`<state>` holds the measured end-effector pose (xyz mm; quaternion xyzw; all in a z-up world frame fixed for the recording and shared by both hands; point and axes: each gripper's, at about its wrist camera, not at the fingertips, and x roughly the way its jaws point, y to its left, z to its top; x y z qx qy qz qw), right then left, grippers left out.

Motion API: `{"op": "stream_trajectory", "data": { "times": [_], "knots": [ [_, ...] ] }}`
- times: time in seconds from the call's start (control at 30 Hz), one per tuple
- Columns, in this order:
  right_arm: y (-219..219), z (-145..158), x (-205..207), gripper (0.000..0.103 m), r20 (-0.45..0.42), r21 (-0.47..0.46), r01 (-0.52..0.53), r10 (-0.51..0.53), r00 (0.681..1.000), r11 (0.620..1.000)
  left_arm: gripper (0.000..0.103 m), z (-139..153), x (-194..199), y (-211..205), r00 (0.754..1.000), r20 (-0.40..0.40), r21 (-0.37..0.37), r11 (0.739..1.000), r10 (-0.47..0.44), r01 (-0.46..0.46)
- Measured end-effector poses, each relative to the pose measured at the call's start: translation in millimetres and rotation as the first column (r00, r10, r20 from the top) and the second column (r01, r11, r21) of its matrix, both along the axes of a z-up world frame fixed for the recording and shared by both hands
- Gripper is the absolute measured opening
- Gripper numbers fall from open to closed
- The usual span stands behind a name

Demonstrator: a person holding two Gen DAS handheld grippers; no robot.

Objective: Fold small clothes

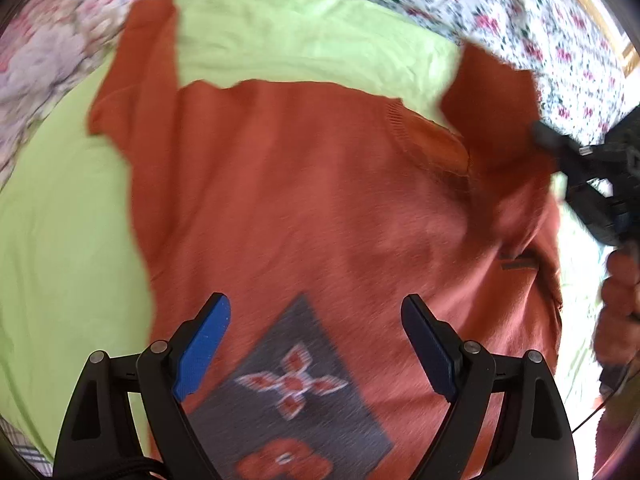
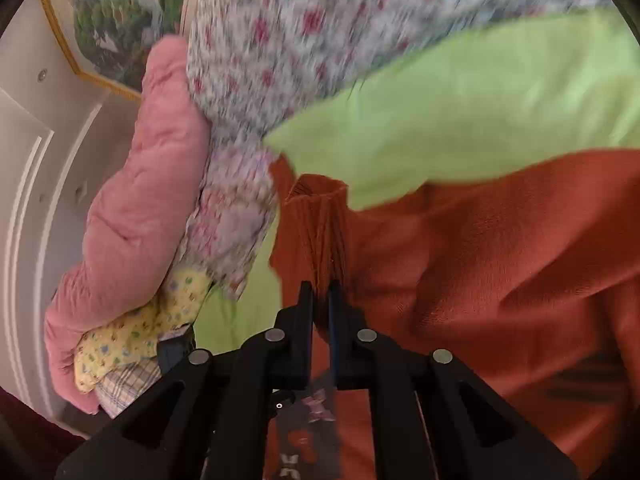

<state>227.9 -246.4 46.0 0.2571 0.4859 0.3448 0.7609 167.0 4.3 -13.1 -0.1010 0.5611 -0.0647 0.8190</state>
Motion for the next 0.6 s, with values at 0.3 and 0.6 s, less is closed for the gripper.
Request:
{"op": "stream_trajectory", "data": {
  "times": [0.3,0.6],
  "knots": [
    [75.3,-62.1,0.9,0.022,-0.175,-0.076,-0.117,0.102,0.979,0.99,0.088,-3.9,-7.1,29.0,0.999,-0.011,-0.023,0.999,0.045,-0.045],
    [-13.5,-44.2,-33.1,0.053,-0.114,-0.143,0.043,-0.059,0.992,0.989,0.088,-38.6,46.4,13.0,0.996,-0.088,-0.041,0.999,0.018,-0.022]
  ]
}}
